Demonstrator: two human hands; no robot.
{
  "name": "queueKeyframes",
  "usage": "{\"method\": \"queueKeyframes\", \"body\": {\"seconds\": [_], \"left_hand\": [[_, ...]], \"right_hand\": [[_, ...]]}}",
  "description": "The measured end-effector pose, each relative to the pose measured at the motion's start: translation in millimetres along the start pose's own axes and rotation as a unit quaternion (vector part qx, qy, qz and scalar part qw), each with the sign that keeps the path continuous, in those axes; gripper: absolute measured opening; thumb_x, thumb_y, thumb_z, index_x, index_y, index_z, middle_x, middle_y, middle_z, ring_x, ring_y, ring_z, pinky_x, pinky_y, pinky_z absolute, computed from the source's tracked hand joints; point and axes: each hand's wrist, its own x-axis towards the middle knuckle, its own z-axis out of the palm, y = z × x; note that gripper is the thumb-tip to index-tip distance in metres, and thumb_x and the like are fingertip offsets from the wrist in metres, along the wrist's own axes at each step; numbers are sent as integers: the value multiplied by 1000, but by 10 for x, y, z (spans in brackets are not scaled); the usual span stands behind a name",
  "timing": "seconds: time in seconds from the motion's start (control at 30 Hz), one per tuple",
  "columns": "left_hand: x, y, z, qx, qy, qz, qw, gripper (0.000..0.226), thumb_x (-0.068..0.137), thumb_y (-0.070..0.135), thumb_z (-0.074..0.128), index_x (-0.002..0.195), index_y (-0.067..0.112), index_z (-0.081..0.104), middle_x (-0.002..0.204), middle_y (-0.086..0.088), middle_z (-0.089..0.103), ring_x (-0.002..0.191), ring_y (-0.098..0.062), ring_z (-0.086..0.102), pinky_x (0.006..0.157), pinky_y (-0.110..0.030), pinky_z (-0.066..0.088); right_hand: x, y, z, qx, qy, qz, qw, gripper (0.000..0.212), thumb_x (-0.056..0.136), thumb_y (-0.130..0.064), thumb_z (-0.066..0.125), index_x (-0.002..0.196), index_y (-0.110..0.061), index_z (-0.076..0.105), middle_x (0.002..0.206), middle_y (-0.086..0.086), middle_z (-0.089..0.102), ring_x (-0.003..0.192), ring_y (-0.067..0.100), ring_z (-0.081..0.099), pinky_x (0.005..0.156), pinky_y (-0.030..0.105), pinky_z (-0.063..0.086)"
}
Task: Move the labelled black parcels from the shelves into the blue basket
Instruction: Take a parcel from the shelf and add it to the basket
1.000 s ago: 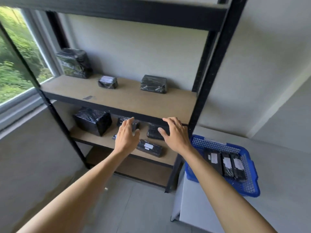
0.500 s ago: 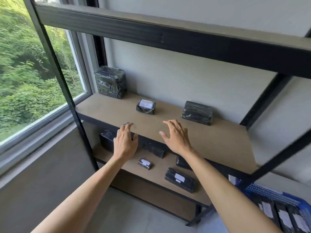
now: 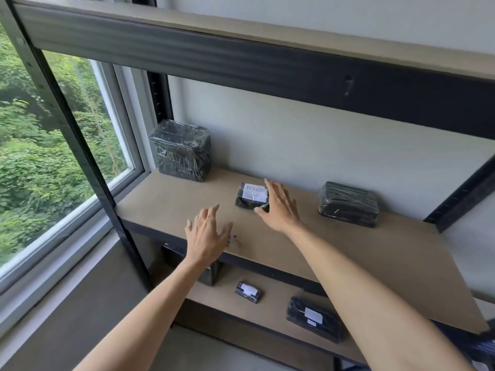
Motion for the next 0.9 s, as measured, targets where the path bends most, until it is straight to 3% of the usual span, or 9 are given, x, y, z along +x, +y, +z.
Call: {"method": "queueKeyframes", "body": {"seconds": [0.1, 0.2, 0.3, 0.43, 0.63, 0.9], "left_hand": [[61, -12, 56, -4, -7, 15, 1000, 63, 91, 50, 49, 144, 18, 36, 136, -5, 49, 127, -25, 45, 113, -54, 21], [92, 8, 75, -12, -12, 19, 1000, 62, 91, 49, 49, 144, 19, 36, 136, -5, 48, 127, -25, 45, 114, -54, 20], [87, 88, 65, -22, -18, 20, 999, 62, 91, 46, 51, 144, 18, 35, 136, -5, 47, 126, -26, 44, 109, -52, 28], [-15, 276, 32, -80, -19, 31, 996, 62, 92, 36, 56, 145, 12, 34, 135, -11, 45, 125, -29, 43, 103, -42, 36], [-464, 763, 41, -102, -9, 62, 993, 58, 92, 28, 57, 143, 10, 36, 133, -11, 46, 123, -28, 46, 101, -38, 37], [-1610, 1579, 287, -110, -40, 90, 989, 55, 89, 25, 60, 139, 13, 40, 128, -10, 49, 119, -26, 49, 100, -42, 42]], "right_hand": [[93, 44, 88, 9, -9, -1, 1000, 86, 89, -41, 66, 157, -22, 17, 161, 2, 23, 145, 26, 26, 110, 55, 34], [118, 62, 126, 16, 16, -11, 1000, 69, 89, -33, 69, 147, -16, 37, 143, 7, 42, 131, 31, 44, 101, 49, 43], [41, 86, 79, 32, 37, -7, 999, 62, 83, -31, 75, 135, -16, 46, 129, 8, 46, 119, 33, 53, 93, 48, 47], [-206, 184, -54, 82, 86, 16, 993, 58, 80, -35, 75, 128, -19, 48, 125, 5, 47, 117, 29, 51, 93, 46, 47], [-909, 477, -414, 148, 161, 58, 974, 58, 74, -38, 76, 123, -17, 52, 120, 4, 51, 117, 24, 49, 99, 42, 44], [-2377, 1117, -847, 162, 206, 101, 960, 53, 70, -40, 76, 113, -22, 51, 114, -1, 49, 112, 22, 48, 92, 45, 47]]}}
